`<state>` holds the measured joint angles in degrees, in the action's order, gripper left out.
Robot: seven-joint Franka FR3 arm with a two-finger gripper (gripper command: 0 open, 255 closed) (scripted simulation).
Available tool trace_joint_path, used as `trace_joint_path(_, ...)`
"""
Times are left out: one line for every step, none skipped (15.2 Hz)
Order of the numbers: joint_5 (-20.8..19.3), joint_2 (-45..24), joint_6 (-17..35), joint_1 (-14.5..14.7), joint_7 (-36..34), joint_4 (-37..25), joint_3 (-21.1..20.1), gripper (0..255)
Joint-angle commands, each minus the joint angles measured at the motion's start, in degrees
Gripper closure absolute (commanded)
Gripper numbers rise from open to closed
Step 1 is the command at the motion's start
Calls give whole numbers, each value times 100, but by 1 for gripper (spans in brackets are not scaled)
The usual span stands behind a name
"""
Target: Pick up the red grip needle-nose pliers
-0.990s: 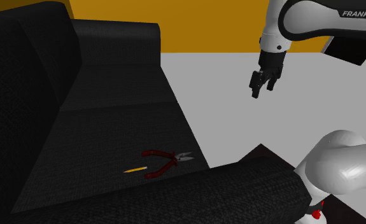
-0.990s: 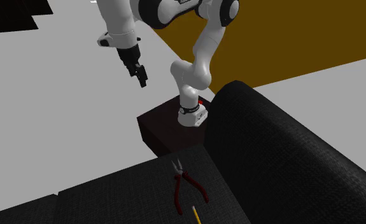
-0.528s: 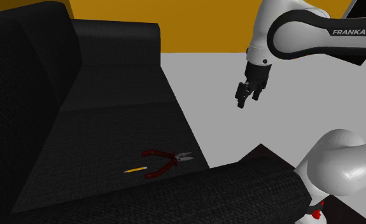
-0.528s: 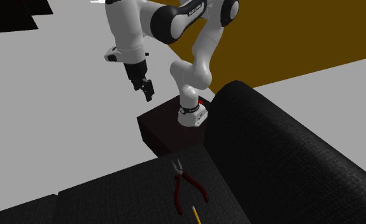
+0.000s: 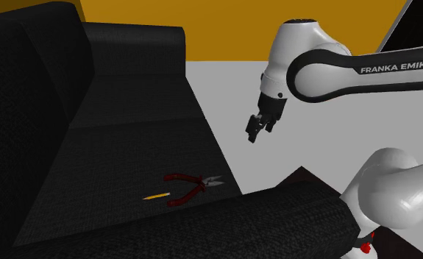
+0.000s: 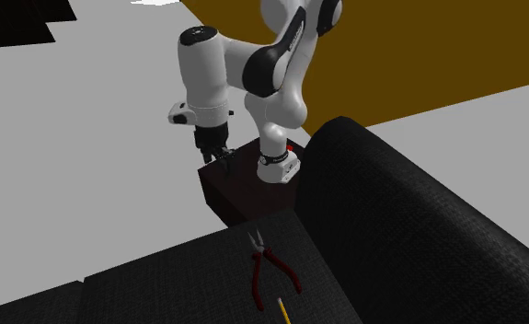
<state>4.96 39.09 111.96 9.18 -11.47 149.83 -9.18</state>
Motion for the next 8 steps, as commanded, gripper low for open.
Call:
trace_joint_path(160, -140, 399, 153, -138, 88, -195, 0)
trace_joint_path(222, -245, 611, 217, -194, 118, -285, 0)
trace_joint_path(280, -357, 824, 277, -251, 140, -377, 0)
trace_joint_path(333, -478, 1039, 334, -308, 155, -470, 0)
trace_joint_path(380, -606, 1253, 388, -366, 162, -566, 0)
trace_joint_path(421, -741, 1468, 437, -426, 162, -663, 0)
trace_joint_path(454, -883, 1683, 482, -488, 154, -762, 0)
trace_joint_path(477, -1032, 1896, 522, -554, 138, -861, 0)
